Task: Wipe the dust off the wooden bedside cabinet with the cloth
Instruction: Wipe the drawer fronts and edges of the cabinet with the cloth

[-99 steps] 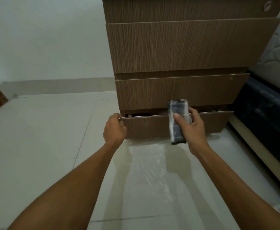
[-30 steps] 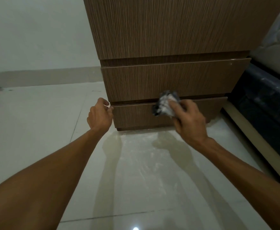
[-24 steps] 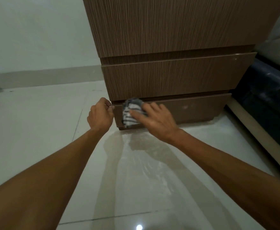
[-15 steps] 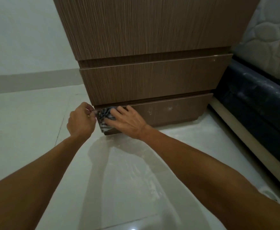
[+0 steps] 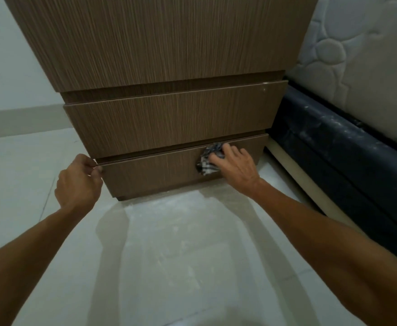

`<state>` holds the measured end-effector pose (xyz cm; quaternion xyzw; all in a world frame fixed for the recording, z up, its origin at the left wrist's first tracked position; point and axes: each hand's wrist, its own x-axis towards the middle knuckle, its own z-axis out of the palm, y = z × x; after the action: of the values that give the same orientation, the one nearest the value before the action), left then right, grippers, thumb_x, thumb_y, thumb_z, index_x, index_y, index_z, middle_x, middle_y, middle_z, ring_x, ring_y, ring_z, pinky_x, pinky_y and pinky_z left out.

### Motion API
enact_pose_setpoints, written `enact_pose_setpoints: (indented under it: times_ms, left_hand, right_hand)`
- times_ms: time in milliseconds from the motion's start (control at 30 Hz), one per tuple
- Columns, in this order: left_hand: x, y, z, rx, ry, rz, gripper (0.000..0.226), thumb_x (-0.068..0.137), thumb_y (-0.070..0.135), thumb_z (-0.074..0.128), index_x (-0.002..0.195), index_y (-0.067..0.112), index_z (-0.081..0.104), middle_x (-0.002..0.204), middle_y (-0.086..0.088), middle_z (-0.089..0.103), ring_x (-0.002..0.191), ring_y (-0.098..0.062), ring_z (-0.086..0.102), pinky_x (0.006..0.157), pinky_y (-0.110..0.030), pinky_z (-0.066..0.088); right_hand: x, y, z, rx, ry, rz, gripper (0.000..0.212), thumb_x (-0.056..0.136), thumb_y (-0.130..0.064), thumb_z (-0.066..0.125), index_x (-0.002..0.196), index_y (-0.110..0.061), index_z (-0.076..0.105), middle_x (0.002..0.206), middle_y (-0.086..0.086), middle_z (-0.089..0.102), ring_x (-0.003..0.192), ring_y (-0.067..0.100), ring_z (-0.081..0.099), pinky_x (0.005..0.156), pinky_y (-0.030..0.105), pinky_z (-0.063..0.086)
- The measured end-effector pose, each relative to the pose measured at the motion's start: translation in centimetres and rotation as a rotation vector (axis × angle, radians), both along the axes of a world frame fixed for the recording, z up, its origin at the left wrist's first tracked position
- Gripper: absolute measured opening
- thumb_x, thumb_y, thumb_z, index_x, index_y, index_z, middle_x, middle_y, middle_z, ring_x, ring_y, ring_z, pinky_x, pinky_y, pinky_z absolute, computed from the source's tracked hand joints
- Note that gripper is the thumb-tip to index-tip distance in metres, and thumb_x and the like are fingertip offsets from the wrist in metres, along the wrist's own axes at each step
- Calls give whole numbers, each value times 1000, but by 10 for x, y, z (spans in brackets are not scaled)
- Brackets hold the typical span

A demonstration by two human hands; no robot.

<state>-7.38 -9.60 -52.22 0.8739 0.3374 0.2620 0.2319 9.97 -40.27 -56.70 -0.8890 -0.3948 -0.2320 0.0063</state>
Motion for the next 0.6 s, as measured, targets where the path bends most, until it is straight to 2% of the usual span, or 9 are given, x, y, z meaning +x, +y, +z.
enact_pose_setpoints:
  times_ms: [100, 200, 367, 400, 467, 533, 600]
  left_hand:
    - [0, 0, 1, 6, -6, 7, 14, 93, 22, 58, 101, 11, 59, 102, -14, 70, 93, -37, 62, 69, -38, 41]
    - [0, -4, 1, 7, -6, 10, 16, 93, 22, 58, 102, 9, 59, 102, -16, 69, 92, -37, 62, 68, -37, 40]
    - [0, -2, 2, 16, 13, 19, 15, 94, 22, 57, 102, 10, 59, 100, -14, 69, 88, -35, 62, 67, -37, 39]
    - [1, -2, 1, 14, 17, 18, 15, 94, 22, 56, 102, 10, 58, 99, -14, 69, 87, -34, 62, 66, -36, 40]
    - [2, -3, 0, 10, 16, 16, 14, 95, 23, 56, 102, 11, 57, 97, -14, 69, 84, -32, 62, 66, -37, 43]
    - [2, -2, -1, 9, 13, 20, 12, 95, 23, 55, 101, 13, 56, 95, -14, 69, 82, -32, 62, 67, -39, 48]
    - [1, -2, 0, 11, 20, 26, 11, 95, 23, 54, 100, 13, 56, 93, -13, 68, 79, -30, 60, 67, -38, 47]
  right_hand:
    - [12, -28, -3, 100, 85, -183, 46, 83, -15, 72, 116, -23, 40, 111, 15, 49, 89, 30, 56, 71, 41, 51]
    - [24, -50, -10, 278, 258, -418, 43, 87, -11, 67, 117, -23, 39, 119, 15, 44, 96, 32, 56, 76, 44, 54]
    - [30, -67, -8, 763, 802, -928, 58, 89, -21, 68, 136, -17, 35, 127, 19, 52, 105, 34, 58, 76, 40, 49]
    - [25, -66, -9, 777, 828, -948, 57, 89, -25, 68, 135, -17, 36, 127, 19, 54, 106, 35, 58, 78, 42, 49]
    - [1, -53, -12, 723, 724, -886, 50, 88, -28, 67, 128, -17, 38, 124, 17, 54, 103, 35, 59, 83, 45, 51]
    - [-31, -28, -17, 653, 593, -684, 46, 86, -25, 69, 122, -19, 40, 119, 13, 52, 96, 31, 59, 80, 46, 53]
    - [-59, 2, -17, 537, 468, -433, 47, 83, -23, 72, 121, -20, 43, 115, 11, 51, 92, 26, 58, 74, 42, 54]
